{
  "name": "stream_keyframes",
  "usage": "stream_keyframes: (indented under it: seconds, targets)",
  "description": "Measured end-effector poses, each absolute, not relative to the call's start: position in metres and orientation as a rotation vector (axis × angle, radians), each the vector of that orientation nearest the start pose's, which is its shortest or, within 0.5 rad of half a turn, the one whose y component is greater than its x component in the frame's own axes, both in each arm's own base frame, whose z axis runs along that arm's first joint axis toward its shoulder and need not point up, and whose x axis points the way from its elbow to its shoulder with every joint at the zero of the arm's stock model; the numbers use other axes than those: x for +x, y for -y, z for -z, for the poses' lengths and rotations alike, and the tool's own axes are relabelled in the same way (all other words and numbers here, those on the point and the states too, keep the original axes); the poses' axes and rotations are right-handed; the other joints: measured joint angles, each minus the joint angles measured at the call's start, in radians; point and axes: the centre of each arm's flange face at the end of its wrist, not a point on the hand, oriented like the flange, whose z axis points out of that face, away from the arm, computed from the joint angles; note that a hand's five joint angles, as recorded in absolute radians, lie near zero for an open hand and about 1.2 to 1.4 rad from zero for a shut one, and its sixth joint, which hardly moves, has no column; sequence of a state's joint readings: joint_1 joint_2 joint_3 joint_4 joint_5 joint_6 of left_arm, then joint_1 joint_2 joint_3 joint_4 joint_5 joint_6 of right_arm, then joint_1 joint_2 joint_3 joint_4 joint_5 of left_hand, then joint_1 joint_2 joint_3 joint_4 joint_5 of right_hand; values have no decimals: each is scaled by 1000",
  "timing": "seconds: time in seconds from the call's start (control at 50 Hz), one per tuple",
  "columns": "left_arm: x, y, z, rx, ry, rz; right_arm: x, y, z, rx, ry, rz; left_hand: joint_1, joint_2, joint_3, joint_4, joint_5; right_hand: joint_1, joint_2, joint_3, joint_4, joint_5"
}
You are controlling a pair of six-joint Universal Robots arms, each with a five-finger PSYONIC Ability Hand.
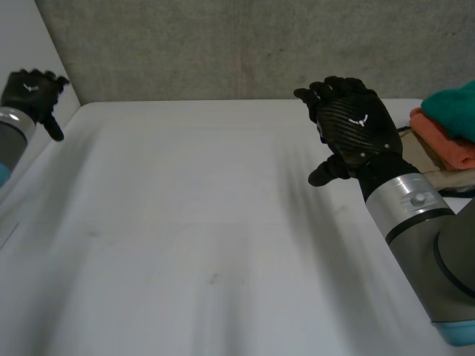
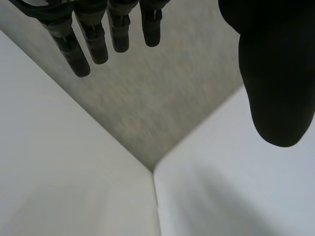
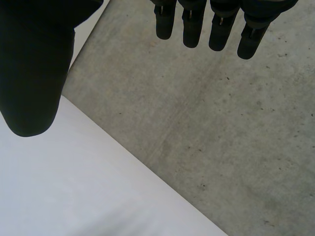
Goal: Fold the laundry.
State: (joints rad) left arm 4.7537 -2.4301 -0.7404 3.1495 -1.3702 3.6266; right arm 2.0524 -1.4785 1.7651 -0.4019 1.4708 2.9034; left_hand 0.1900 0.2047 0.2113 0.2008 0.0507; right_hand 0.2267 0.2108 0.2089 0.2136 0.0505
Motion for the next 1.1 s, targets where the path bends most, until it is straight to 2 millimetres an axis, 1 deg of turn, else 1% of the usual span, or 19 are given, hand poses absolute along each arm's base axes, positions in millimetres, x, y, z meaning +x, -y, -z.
stream_keyframes:
  seconds: [0.06, 0.08, 0.1, 0.12, 0.18, 0.24, 0.34, 0.4, 0.42, 0.44, 0.52, 0.64, 0.7, 0.76, 0.84, 0.96, 1.02, 1.08, 1.1]
  targets:
    - [-127, 498, -190, 733, -2001, 1917, 275, 227, -260, -784, -1781, 2152, 0, 0, 0, 0, 0, 0, 0, 0, 0, 0]
    - [-127, 499, -187, 743, -2000, 1904, 275, 227, -260, -784, -1781, 2153, 0, 0, 0, 0, 0, 0, 0, 0, 0, 0]
    - [-126, 501, -173, 787, -1994, 1850, 274, 228, -259, -785, -1784, 2157, 0, 0, 0, 0, 0, 0, 0, 0, 0, 0]
    - [-125, 501, -166, 809, -1990, 1823, 274, 229, -259, -785, -1785, 2158, 0, 0, 0, 0, 0, 0, 0, 0, 0, 0]
    - [-121, 503, -150, 860, -1971, 1764, 273, 231, -259, -785, -1789, 2163, 0, 0, 0, 0, 0, 0, 0, 0, 0, 0]
    - [-116, 504, -145, 879, -1952, 1735, 271, 233, -259, -783, -1791, 2170, 0, 0, 0, 0, 0, 0, 0, 0, 0, 0]
    - [-111, 497, -155, 845, -1955, 1751, 270, 236, -258, -782, -1799, 2171, 0, 0, 0, 0, 0, 0, 0, 0, 0, 0]
    - [-109, 486, -169, 806, -1981, 1763, 270, 238, -257, -785, -1804, 2167, 0, 0, 0, 0, 0, 0, 0, 0, 0, 0]
    - [-109, 484, -170, 802, -1986, 1764, 270, 238, -257, -786, -1804, 2166, 0, 0, 0, 0, 0, 0, 0, 0, 0, 0]
    - [-108, 476, -176, 789, -2006, 1757, 270, 238, -256, -788, -1804, 2164, 0, 0, 0, 0, 0, 0, 0, 0, 0, 0]
    - [-103, 453, -184, 779, -2055, 1712, 270, 240, -257, -797, -1802, 2158, 0, 0, 0, 0, 0, 0, 0, 0, 0, 0]
    - [-93, 400, -197, 760, -2137, 1659, 268, 243, -259, -833, -1817, 2109, 0, 0, 0, 0, 0, 0, 0, 0, 0, 0]
    - [-92, 380, -198, 749, -2153, 1672, 267, 245, -259, -844, -1829, 2089, 0, 0, 0, 0, 0, 0, 0, 0, 0, 0]
    - [-89, 359, -194, 724, -2142, 1704, 264, 249, -260, -855, -1859, 2055, 0, 0, 0, 0, 0, 0, 0, 0, 0, 0]
    - [-85, 347, -189, 683, -2082, 1744, 261, 251, -261, -858, -1899, 2023, 0, 0, 0, 0, 0, 0, 0, 0, 0, 0]
    - [-84, 342, -192, 617, -1970, 1809, 256, 254, -265, -849, -1944, 2004, 0, 0, 0, 0, 0, 0, 0, 0, 0, 0]
    - [-92, 340, -203, 579, -1928, 1873, 252, 256, -270, -826, -1959, 2025, 0, 0, 0, 0, 0, 0, 0, 0, 0, 0]
    - [-103, 335, -218, 538, -1910, 1948, 246, 259, -277, -792, -1961, 2066, 0, 0, 0, 0, 0, 0, 0, 0, 0, 0]
    - [-109, 332, -226, 517, -1906, 1985, 244, 260, -281, -777, -1959, 2085, 0, 0, 0, 0, 0, 0, 0, 0, 0, 0]
